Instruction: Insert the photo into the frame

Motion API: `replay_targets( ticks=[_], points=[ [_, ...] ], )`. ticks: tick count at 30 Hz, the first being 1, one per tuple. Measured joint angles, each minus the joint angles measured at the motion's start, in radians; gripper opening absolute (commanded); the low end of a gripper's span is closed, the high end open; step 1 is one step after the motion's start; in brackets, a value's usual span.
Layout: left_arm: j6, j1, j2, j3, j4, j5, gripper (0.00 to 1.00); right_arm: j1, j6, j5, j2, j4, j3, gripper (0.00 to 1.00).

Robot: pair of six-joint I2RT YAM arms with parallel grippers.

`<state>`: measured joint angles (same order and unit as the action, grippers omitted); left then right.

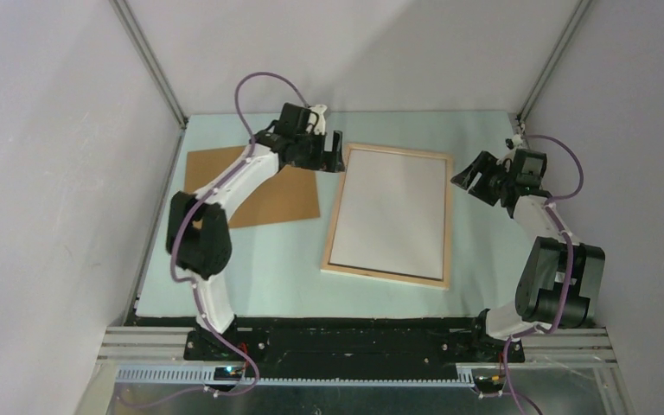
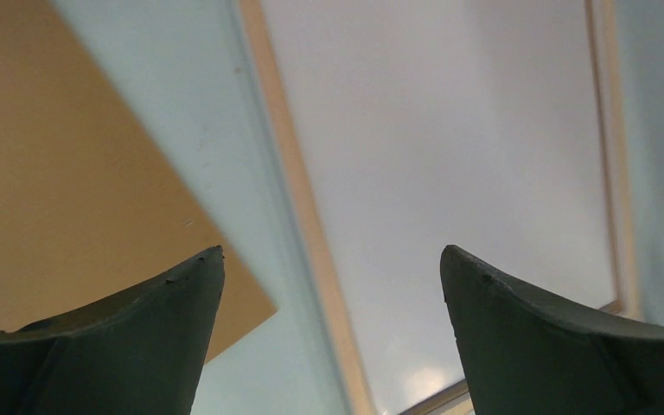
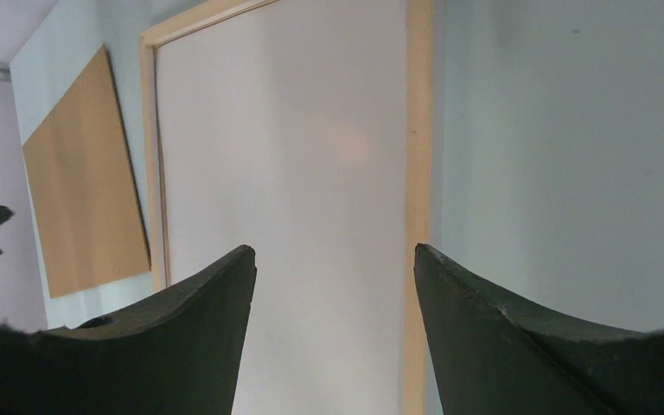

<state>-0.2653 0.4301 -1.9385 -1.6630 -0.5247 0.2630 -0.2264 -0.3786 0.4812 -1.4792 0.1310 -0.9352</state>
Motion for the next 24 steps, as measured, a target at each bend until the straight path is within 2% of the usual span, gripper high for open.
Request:
replay_targets(
  ticks=[6, 10, 13, 17, 24],
  points=[
    [0.211, -0.03, 0.246, 0.185, -0.019, -0.189, 1.0, 0.095, 0.037, -0.023, 0.038, -0.002, 0.002, 0.75],
    [0.291, -0.098, 0.337, 0.286, -0.039, -0.275, 1.0, 0.22, 0.08, -0.067, 0.071, -0.002, 0.001, 0.76],
    [0.314, -0.187, 0.365, 0.335, -0.061, -0.301, 1.0, 0.347, 0.122, -0.105, 0.072, 0.011, -0.019, 0.76],
    [0.321, -0.359, 0.375, 0.377, -0.092, -0.309, 1.0, 0.533, 0.201, -0.169, 0.05, 0.041, -0.097, 0.75],
    [0.299, -0.639, 0.354, 0.391, -0.131, -0.245, 1.0, 0.81, 0.341, -0.234, -0.115, 0.074, -0.315, 0.74]
  ],
)
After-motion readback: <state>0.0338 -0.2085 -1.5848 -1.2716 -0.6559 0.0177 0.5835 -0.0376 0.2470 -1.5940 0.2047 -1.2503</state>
